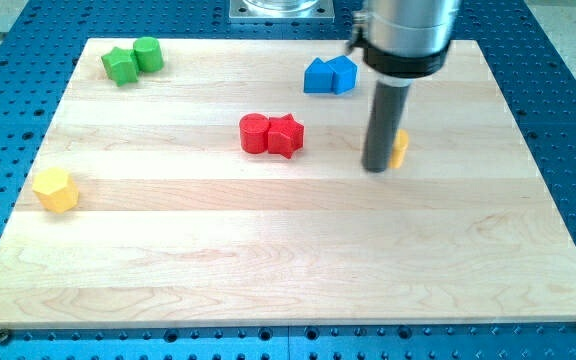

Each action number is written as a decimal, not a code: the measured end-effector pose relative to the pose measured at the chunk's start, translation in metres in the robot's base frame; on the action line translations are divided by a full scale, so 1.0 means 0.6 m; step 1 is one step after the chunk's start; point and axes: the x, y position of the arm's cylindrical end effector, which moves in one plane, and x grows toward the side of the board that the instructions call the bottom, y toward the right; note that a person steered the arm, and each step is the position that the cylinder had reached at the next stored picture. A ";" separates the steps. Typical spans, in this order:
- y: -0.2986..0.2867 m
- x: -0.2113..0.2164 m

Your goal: Slide the yellow hexagon below the yellow heart

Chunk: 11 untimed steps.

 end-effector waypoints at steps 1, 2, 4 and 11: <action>0.065 -0.015; 0.090 -0.028; -0.044 0.073; -0.658 0.071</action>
